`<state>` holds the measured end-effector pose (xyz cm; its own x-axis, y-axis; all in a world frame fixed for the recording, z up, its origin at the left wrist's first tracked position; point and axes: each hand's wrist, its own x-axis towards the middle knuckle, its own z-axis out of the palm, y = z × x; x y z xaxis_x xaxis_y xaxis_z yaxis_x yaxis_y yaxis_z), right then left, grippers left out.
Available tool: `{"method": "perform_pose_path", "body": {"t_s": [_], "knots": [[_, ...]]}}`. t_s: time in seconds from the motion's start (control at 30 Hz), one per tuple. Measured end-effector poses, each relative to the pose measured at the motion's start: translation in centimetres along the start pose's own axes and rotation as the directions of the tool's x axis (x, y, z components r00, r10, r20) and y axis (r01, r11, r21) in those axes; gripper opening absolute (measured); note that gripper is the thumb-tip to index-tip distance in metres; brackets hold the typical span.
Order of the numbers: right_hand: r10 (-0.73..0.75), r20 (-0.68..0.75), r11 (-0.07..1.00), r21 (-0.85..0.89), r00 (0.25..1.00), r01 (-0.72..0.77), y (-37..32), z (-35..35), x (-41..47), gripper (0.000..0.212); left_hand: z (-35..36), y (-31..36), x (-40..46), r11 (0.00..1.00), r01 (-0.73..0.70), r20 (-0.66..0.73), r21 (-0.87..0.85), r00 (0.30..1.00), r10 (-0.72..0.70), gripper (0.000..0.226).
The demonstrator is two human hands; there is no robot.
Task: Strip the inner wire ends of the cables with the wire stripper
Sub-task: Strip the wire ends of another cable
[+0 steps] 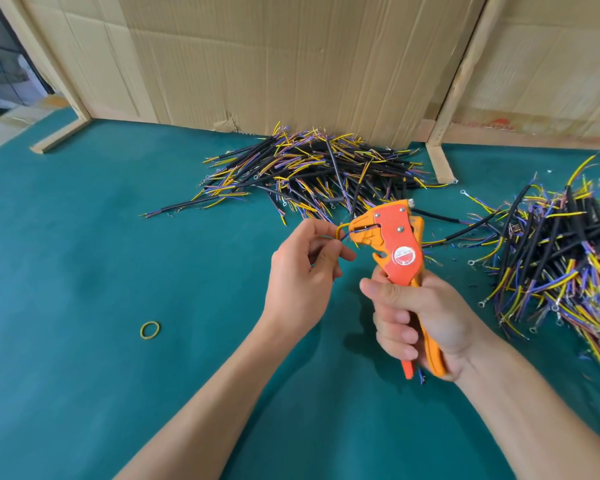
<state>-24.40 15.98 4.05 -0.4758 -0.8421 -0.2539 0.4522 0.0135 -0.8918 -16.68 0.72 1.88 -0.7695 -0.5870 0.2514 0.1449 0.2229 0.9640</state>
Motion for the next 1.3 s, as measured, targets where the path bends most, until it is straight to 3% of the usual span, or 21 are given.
{"method": "perform_pose_path", "body": {"t_s": [0.2, 0.43, 0.63, 0.77, 0.87, 1.07, 1.3], "knots": [[0.028, 0.074, 0.989, 0.14, 0.997, -0.038, -0.2, -0.6, -0.3, 0.017, 0.0, 0.2, -0.1, 0.987, 0.057, -0.003, -0.15, 0.998, -0.058, 0.017], [-0.011, 0.087, 0.987, 0.16, 0.996, -0.003, 0.1, -0.7, -0.1, 0.032, -0.1, 0.4, -0.1, 0.985, 0.053, -0.04, -0.167, 0.997, -0.061, 0.027], [-0.018, -0.032, 0.933, 0.36, 0.999, 0.029, -0.5, -1.4, -0.1, 0.043, 0.0, 0.3, 0.0, 0.989, 0.061, -0.075, -0.133, 0.995, -0.071, 0.024], [-0.028, 0.01, 0.963, 0.27, 1.0, 0.024, -0.7, -1.6, -0.4, 0.049, -0.1, 0.5, 0.2, 0.981, 0.107, -0.092, -0.159, 0.988, -0.123, 0.009], [-0.014, 0.107, 0.982, 0.189, 0.994, -0.006, -0.7, -1.4, -0.6, 0.061, -0.2, 0.5, 0.2, 0.986, 0.096, -0.11, -0.136, 0.988, -0.111, 0.022], [0.044, 0.171, 0.989, 0.13, 0.984, -0.067, -0.2, -0.8, -0.6, 0.055, -0.3, 0.2, 0.1, 0.997, 0.067, -0.177, -0.043, 0.982, -0.073, 0.018], [0.058, 0.152, 0.988, 0.132, 0.987, -0.078, 0.0, -0.4, -0.4, 0.055, -0.4, 0.4, 0.2, 0.998, 0.057, -0.17, -0.028, 0.983, -0.061, 0.015]]}}
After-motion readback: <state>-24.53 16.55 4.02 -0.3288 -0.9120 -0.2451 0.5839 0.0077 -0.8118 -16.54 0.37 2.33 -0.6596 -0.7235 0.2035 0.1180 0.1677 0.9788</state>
